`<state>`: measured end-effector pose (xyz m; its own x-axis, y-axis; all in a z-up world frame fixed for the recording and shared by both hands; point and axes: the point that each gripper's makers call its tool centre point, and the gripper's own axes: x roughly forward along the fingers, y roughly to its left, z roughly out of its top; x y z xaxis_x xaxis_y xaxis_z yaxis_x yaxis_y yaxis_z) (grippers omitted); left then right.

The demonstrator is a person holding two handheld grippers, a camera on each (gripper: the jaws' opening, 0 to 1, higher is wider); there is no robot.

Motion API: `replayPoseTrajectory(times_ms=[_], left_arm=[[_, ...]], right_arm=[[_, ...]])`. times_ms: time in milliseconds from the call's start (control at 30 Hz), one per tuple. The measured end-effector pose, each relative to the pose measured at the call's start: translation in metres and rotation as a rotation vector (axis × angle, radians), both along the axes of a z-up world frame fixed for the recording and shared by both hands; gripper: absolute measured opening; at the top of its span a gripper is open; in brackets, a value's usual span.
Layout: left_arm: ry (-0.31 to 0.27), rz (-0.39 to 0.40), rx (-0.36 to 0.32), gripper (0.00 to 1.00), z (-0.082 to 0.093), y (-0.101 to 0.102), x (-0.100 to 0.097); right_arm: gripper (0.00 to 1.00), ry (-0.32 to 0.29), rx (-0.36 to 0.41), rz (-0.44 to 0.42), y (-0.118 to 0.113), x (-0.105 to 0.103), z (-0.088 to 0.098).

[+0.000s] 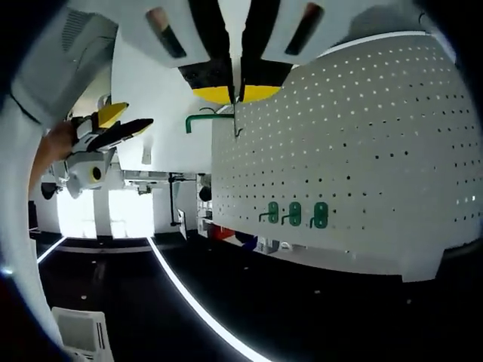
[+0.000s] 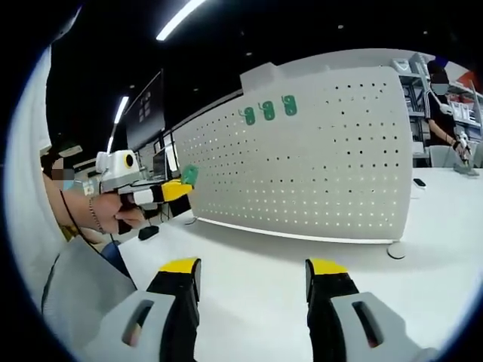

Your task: Insert the hook assembly into the mounting plate slot until the hook locks in place.

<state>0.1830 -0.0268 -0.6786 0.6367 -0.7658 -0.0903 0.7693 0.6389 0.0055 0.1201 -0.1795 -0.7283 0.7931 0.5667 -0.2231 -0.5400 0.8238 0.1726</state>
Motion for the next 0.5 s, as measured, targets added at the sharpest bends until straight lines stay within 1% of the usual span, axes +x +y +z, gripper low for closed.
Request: replayPoseTrajectory(times_ms=[100,167,267,333,367,400,500], left_arm=[[-0.002,0.0,-0.002,0.03,0.0,-0.001,0.0],[-0.003,-0.002,-0.002,0.03,0.001,-0.002,0.0],[-0.003,0.001,-0.007,0.03,0.001,-0.001,0.001],[-0.004,0.001,-0.005,0.03,0.001,-0.002,0.001],[-0.004,0.001,-0.005,0.03,0.001,-0.002,0.001],[-0.002,0.002,-0.006,0.03,0.001,-0.001,0.001],[-0.001,0.004,-0.005,0.03,0.001,-0.001,0.001]], right_arm=[[0.53,-0.014,0.013,-0.003,0.0,0.001,0.006],[0.52,-0.031,0.039,-0.004,0.0,0.002,0.012],[0.52,-0.132,0.161,0.011,0.005,0.0,0.042],[0.52,-0.154,0.201,0.036,0.01,-0.003,0.05],[0.51,-0.167,0.212,0.044,0.011,-0.004,0.054],[0.5,-0.174,0.204,0.047,0.012,-0.005,0.055],[0.48,-0.168,0.211,0.062,0.015,-0.006,0.056]])
